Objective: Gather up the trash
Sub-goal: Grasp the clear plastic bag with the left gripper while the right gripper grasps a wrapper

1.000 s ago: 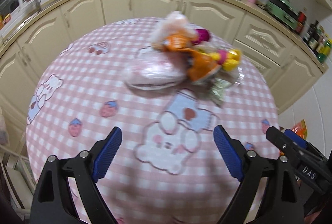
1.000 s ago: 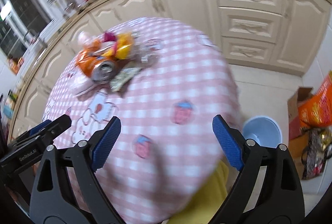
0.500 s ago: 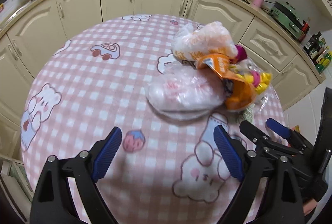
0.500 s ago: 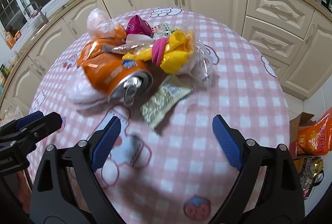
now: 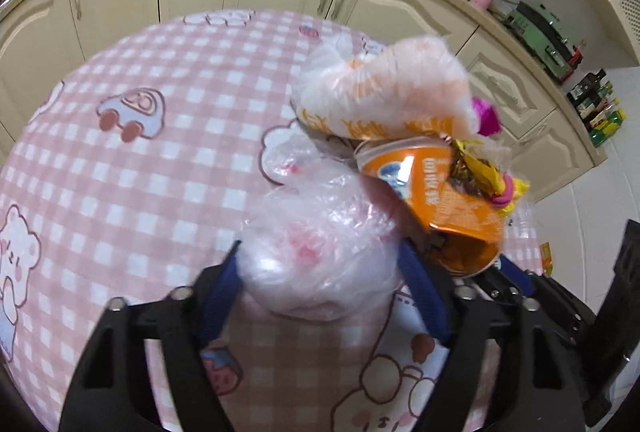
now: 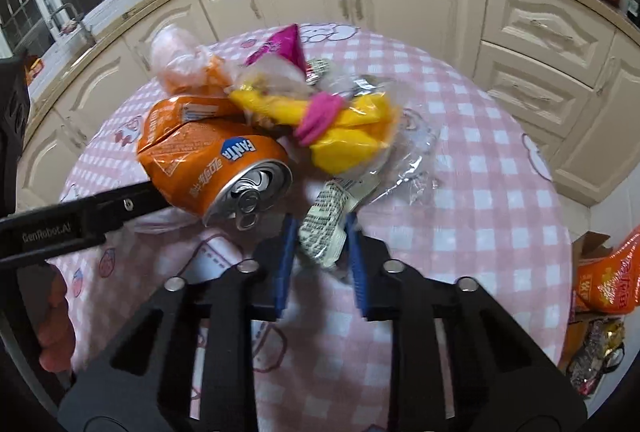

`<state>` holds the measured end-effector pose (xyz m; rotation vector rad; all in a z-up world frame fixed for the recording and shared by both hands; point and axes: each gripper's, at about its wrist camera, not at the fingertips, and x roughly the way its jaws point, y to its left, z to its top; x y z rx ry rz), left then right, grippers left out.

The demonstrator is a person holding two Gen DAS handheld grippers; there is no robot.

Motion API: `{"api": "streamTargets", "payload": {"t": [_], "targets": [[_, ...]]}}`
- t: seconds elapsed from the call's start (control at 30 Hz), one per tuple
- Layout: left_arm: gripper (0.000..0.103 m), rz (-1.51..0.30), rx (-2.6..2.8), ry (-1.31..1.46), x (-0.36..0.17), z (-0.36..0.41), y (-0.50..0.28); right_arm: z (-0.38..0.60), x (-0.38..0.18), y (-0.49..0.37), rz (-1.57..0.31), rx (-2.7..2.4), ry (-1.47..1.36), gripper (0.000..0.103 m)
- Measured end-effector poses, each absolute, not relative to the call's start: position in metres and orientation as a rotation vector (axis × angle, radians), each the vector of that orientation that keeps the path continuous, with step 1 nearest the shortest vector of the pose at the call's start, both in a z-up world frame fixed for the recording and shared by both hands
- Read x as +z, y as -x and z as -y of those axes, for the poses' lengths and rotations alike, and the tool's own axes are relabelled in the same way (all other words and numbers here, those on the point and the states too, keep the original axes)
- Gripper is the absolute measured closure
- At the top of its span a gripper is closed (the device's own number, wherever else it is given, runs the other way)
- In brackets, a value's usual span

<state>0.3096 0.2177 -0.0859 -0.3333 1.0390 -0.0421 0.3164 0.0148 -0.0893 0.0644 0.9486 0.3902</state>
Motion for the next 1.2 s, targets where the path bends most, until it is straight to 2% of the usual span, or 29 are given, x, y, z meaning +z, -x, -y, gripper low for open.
{"api": "streamTargets", "payload": {"t": [0.23,0.8,1.2], "targets": [[0.051,-1.019,-0.042,0.381,-0.083,-0.228,-0.29,-0.007,-0.087,-0.301,-0.977,0.442,-0.128,0.081],[0.052,-0.97,0.107,0.388,-0.068,-0.245,-0.21,0.013,-0.058,-0.246,-0.936,0.512,-0.17,0.081],[0.057,-0.839,0.185,0.299,-0.017,-0.231,-0.163,0.028,-0.049,-0.226,-0.911,0.522,-0.182,0.081]]}}
